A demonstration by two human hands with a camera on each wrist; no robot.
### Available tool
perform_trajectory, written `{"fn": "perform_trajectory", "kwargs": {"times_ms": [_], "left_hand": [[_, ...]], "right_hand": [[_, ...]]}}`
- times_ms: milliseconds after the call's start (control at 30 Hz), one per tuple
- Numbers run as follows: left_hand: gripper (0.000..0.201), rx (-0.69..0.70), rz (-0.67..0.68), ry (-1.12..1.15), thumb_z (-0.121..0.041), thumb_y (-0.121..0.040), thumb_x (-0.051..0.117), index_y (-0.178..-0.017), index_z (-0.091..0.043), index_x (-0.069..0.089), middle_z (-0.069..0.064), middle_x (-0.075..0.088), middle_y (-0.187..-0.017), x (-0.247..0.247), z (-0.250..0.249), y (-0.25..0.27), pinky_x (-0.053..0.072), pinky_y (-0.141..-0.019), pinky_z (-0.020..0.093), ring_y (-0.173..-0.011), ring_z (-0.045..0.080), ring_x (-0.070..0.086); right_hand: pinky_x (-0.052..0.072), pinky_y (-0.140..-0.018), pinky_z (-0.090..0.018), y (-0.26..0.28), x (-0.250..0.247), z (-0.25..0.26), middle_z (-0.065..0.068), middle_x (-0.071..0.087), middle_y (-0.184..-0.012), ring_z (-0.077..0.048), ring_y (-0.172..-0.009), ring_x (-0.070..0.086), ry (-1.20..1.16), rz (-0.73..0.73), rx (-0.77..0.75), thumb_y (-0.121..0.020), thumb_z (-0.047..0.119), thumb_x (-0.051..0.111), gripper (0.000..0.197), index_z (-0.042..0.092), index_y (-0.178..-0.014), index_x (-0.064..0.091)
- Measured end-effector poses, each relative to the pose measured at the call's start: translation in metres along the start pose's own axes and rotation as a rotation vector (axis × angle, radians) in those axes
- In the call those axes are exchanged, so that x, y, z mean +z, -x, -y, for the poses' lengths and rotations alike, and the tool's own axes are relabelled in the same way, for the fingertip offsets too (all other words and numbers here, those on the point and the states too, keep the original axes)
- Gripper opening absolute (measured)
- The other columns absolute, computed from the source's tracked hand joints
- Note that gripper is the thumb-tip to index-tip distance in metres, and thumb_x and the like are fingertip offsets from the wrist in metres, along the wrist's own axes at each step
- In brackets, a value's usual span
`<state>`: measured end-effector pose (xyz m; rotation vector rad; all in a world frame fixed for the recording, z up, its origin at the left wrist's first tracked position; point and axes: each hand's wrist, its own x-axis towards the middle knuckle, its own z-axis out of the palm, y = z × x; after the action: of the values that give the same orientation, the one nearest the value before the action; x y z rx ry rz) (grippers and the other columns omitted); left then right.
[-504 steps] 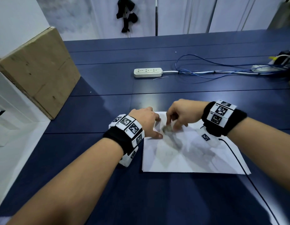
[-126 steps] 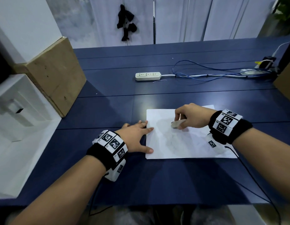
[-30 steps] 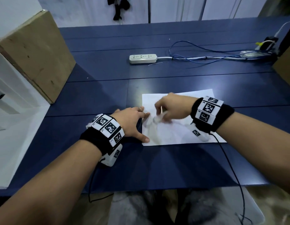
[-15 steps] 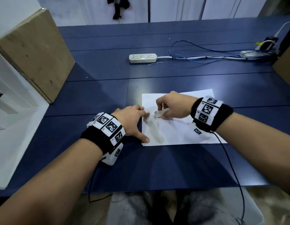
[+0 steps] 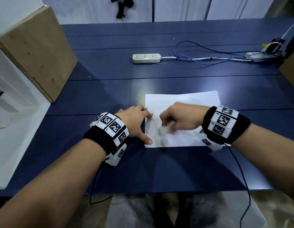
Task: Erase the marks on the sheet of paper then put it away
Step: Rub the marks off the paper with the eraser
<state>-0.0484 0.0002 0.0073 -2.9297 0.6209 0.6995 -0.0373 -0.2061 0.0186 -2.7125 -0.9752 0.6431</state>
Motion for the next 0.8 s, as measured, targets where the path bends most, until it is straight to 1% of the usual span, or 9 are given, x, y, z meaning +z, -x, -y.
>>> {"fn": "perform_trajectory", "kwargs": {"times_ms": [100, 167, 233, 300, 367, 500, 567, 700, 800], "left_hand": [[0.114, 0.002, 0.008, 0.019, -0.078, -0.056, 0.073, -0.15, -0.031, 0.03, -0.009, 0.025, -0.151, 0.0, 0.0, 0.0, 0.034, -0.103, 0.058, -0.139, 0.018, 0.029], [0.113, 0.002, 0.006, 0.017, -0.077, -0.057, 0.073, -0.15, -0.029, 0.03, -0.009, 0.026, -0.151, -0.001, -0.001, 0.001, 0.035, -0.104, 0.058, -0.138, 0.019, 0.029], [0.112, -0.004, 0.008, 0.019, -0.077, -0.057, 0.074, -0.149, -0.028, 0.031, -0.009, 0.027, -0.149, -0.002, -0.002, 0.002, 0.036, -0.104, 0.058, -0.137, 0.019, 0.03], [0.112, -0.005, 0.007, 0.017, -0.077, -0.057, 0.074, -0.148, -0.027, 0.031, -0.008, 0.027, -0.149, -0.002, -0.002, 0.002, 0.036, -0.104, 0.057, -0.136, 0.019, 0.031], [0.113, -0.005, 0.006, 0.016, -0.077, -0.057, 0.073, -0.148, -0.027, 0.031, -0.009, 0.027, -0.15, -0.001, -0.002, 0.002, 0.036, -0.104, 0.058, -0.136, 0.019, 0.031], [0.113, 0.001, 0.013, 0.022, -0.077, -0.056, 0.074, -0.149, -0.031, 0.03, -0.01, 0.028, -0.148, -0.002, -0.001, 0.0, 0.037, -0.103, 0.057, -0.136, 0.018, 0.031], [0.113, 0.002, 0.01, 0.015, -0.077, -0.055, 0.074, -0.149, -0.03, 0.031, -0.01, 0.029, -0.146, -0.002, -0.002, 0.0, 0.037, -0.103, 0.057, -0.135, 0.018, 0.032], [0.111, -0.004, 0.001, 0.022, -0.077, -0.054, 0.074, -0.146, -0.028, 0.035, -0.01, 0.032, -0.141, -0.002, -0.002, 0.0, 0.039, -0.101, 0.055, -0.132, 0.018, 0.034], [0.112, 0.001, -0.005, 0.021, -0.077, -0.054, 0.074, -0.147, -0.029, 0.034, -0.009, 0.031, -0.143, -0.001, -0.001, -0.001, 0.039, -0.102, 0.055, -0.133, 0.018, 0.033]], "right_hand": [[0.041, -0.063, -0.019, 0.005, 0.004, 0.006, 0.01, 0.064, -0.076, -0.008, -0.072, 0.055, -0.055, 0.127, -0.033, -0.075, 0.024, 0.077, 0.018, 0.03, -0.086, 0.064], [0.041, -0.063, -0.023, -0.006, -0.003, -0.004, 0.011, 0.06, -0.074, -0.012, -0.074, 0.055, -0.022, 0.014, 0.037, -0.075, 0.025, 0.077, 0.019, 0.028, -0.091, 0.066], [0.044, -0.068, -0.027, -0.017, -0.014, -0.014, 0.006, 0.062, -0.082, -0.019, -0.082, 0.057, -0.008, -0.132, 0.162, -0.077, 0.028, 0.074, 0.02, 0.025, -0.095, 0.065], [0.048, -0.073, -0.031, -0.019, -0.015, -0.021, 0.001, 0.063, -0.09, -0.022, -0.089, 0.057, 0.017, -0.188, 0.209, -0.079, 0.03, 0.072, 0.019, 0.025, -0.095, 0.063], [0.045, -0.071, -0.028, -0.01, -0.009, -0.015, 0.004, 0.061, -0.084, -0.019, -0.085, 0.057, 0.016, -0.131, 0.126, -0.078, 0.028, 0.073, 0.018, 0.024, -0.094, 0.064], [0.042, -0.064, -0.021, 0.008, 0.005, 0.006, 0.008, 0.062, -0.077, -0.008, -0.07, 0.053, -0.055, 0.133, -0.057, -0.076, 0.025, 0.077, 0.019, 0.023, -0.091, 0.066], [0.039, -0.063, -0.023, 0.001, 0.001, 0.002, 0.013, 0.057, -0.071, -0.005, -0.069, 0.051, 0.001, 0.07, -0.03, -0.076, 0.027, 0.077, 0.02, 0.025, -0.093, 0.066], [0.042, -0.069, -0.029, -0.014, -0.015, -0.013, 0.007, 0.055, -0.079, -0.021, -0.087, 0.056, 0.015, -0.174, 0.184, -0.079, 0.029, 0.072, 0.02, 0.023, -0.096, 0.064], [0.042, -0.069, -0.027, -0.003, -0.008, -0.012, 0.012, 0.055, -0.074, -0.017, -0.079, 0.053, 0.018, -0.114, 0.087, -0.077, 0.023, 0.073, 0.018, 0.022, -0.093, 0.064]]}}
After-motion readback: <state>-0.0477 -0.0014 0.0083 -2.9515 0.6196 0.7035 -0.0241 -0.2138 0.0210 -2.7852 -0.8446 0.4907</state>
